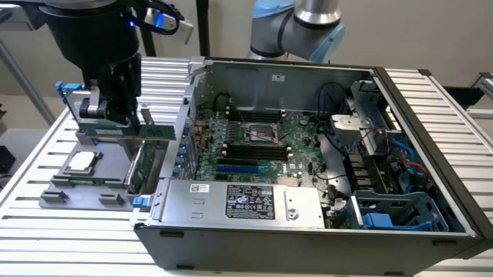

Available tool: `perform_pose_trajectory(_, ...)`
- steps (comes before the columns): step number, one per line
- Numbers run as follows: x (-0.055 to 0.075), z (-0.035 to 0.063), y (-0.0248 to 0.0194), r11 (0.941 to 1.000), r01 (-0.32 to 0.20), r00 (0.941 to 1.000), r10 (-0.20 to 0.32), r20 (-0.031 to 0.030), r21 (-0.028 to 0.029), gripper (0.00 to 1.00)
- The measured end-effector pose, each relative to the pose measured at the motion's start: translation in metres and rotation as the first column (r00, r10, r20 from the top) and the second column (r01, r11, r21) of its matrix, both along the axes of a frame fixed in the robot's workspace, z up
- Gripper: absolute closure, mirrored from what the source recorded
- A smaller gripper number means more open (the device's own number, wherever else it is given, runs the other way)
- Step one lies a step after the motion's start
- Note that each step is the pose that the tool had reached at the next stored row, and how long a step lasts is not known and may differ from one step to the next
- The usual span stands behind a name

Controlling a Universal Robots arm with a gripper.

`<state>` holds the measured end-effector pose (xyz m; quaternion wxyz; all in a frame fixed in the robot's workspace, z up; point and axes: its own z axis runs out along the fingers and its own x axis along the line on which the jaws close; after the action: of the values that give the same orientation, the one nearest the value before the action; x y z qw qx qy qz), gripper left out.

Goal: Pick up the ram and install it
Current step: 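Pick up the ram and move it above insertion slot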

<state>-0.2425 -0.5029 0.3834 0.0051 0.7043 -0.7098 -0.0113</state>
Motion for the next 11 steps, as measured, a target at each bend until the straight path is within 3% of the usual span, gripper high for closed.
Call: perform_pose_trajectory(11, 0.05, 0.002, 0.0, 1.0, 0.0, 1.0, 0.0, 0.0, 0.0, 1.0)
